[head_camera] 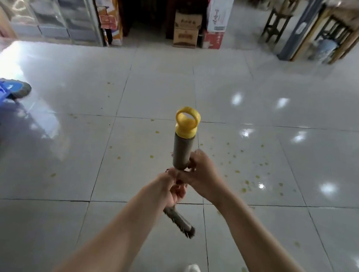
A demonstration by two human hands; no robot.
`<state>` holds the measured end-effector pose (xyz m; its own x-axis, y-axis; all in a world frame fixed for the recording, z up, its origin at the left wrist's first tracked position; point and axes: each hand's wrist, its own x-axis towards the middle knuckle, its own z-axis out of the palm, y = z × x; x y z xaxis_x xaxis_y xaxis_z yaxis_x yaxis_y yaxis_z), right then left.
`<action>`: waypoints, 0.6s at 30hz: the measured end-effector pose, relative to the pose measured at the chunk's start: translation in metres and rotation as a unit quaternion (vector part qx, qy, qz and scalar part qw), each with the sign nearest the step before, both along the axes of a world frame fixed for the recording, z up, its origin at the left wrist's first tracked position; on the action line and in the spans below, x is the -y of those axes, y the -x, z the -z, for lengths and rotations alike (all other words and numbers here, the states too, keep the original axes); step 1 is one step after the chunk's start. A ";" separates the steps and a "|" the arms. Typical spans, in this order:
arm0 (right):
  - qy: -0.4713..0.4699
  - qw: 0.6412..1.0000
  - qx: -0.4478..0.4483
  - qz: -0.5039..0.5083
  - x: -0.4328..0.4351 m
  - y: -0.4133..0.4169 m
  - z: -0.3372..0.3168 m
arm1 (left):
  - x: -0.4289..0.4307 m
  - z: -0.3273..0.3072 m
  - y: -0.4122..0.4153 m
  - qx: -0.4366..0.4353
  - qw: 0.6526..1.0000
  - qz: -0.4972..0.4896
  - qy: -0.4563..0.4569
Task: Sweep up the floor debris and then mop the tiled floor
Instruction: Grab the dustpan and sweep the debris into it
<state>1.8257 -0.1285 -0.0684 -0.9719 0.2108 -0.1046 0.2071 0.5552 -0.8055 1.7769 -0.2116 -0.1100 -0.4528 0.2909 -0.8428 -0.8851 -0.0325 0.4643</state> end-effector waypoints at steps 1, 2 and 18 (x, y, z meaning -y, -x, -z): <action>-0.013 1.000 -0.018 0.016 -0.007 -0.006 -0.003 | -0.007 -0.004 -0.004 0.003 1.000 0.012 -0.005; -0.006 0.999 -0.034 0.030 -0.013 -0.012 -0.005 | -0.014 -0.008 -0.009 0.006 1.000 0.026 -0.012; 0.116 0.902 -0.256 0.328 -0.112 -0.146 -0.046 | -0.112 -0.075 -0.100 -0.212 0.917 0.331 -0.064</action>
